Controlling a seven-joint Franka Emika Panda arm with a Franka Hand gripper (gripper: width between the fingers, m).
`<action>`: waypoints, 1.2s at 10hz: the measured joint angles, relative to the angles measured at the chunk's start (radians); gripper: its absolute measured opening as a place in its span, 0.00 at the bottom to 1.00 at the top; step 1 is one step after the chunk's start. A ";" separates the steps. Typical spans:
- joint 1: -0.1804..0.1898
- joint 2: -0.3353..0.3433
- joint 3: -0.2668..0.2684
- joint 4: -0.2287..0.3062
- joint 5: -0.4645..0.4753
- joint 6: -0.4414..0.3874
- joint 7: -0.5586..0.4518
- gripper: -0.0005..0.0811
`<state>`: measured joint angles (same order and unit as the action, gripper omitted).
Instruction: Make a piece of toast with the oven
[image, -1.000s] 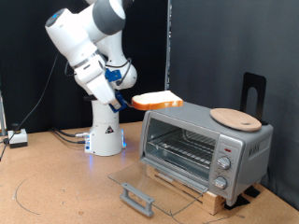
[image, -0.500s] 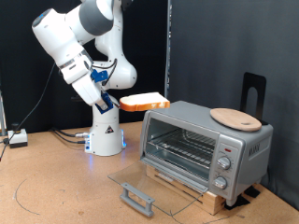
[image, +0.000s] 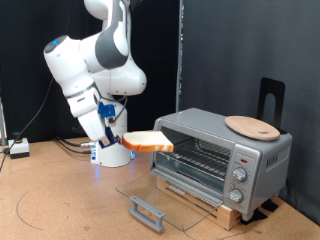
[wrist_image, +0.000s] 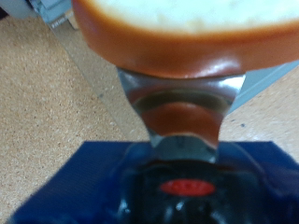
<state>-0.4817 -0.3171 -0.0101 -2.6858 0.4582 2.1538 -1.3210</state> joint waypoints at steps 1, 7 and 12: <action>0.005 0.033 0.011 -0.013 0.006 0.033 -0.001 0.50; 0.126 0.085 0.115 -0.107 0.192 0.162 -0.064 0.50; 0.238 0.048 0.224 -0.127 0.360 0.224 -0.053 0.50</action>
<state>-0.2437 -0.2695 0.2135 -2.8132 0.8182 2.3782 -1.3737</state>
